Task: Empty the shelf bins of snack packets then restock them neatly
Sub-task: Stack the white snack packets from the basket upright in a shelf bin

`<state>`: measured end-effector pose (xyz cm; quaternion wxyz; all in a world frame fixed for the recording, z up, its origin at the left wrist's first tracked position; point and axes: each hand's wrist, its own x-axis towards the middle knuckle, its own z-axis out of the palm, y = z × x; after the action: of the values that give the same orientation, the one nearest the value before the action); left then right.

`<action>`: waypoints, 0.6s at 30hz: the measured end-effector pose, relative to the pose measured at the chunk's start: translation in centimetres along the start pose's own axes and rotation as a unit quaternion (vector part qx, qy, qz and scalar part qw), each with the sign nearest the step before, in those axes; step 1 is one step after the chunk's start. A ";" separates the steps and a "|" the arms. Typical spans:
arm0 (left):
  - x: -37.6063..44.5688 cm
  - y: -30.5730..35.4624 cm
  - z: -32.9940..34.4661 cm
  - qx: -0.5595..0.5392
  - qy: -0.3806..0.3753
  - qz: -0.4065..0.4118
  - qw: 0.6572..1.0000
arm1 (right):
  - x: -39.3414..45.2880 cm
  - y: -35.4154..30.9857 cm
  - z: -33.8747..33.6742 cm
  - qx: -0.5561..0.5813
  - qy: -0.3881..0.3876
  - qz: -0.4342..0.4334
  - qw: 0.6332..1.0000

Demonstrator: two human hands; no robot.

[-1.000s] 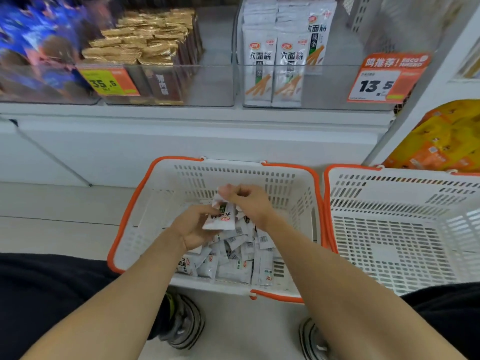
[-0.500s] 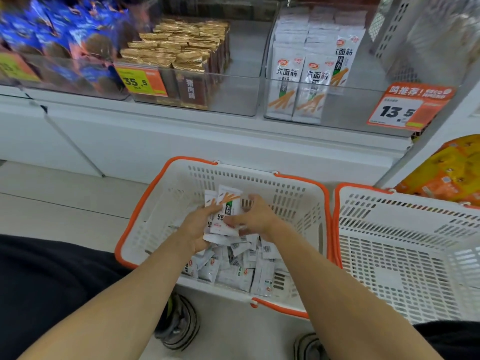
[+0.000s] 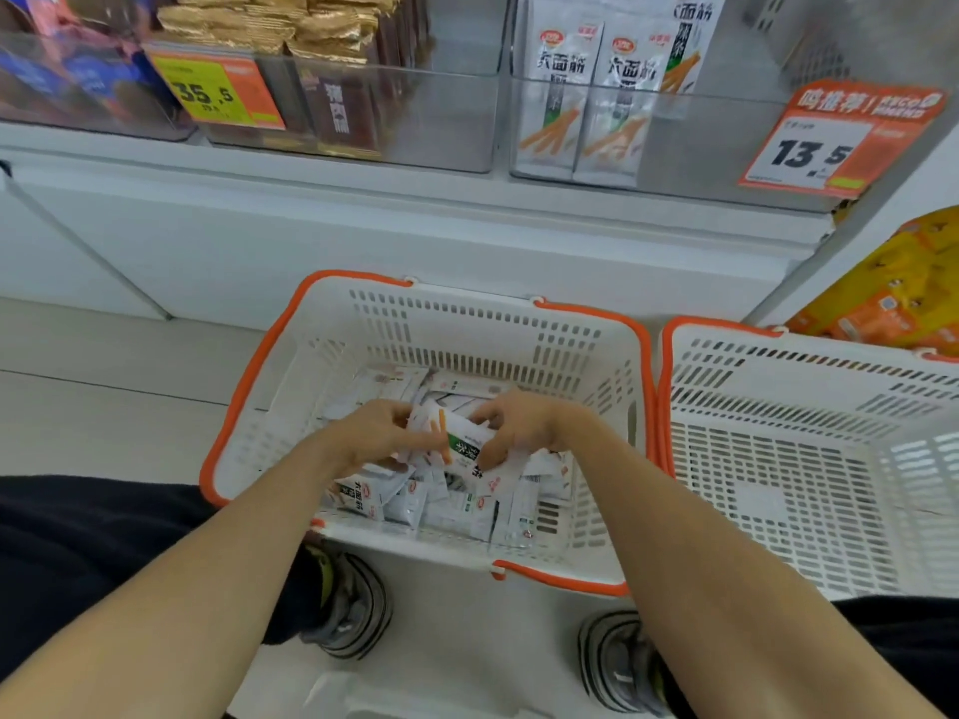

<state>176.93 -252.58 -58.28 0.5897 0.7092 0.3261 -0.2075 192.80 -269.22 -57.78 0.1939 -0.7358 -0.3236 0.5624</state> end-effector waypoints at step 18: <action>3.3 -3.6 3.9 -0.259 -0.127 -0.139 0.947 | 5.8 8.3 2.8 0.086 0.301 0.209 0.926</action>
<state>177.08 -255.36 -63.93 0.7549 0.4472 0.3863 -0.2846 193.21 -271.33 -68.08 0.2230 -0.9017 -0.0390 0.3682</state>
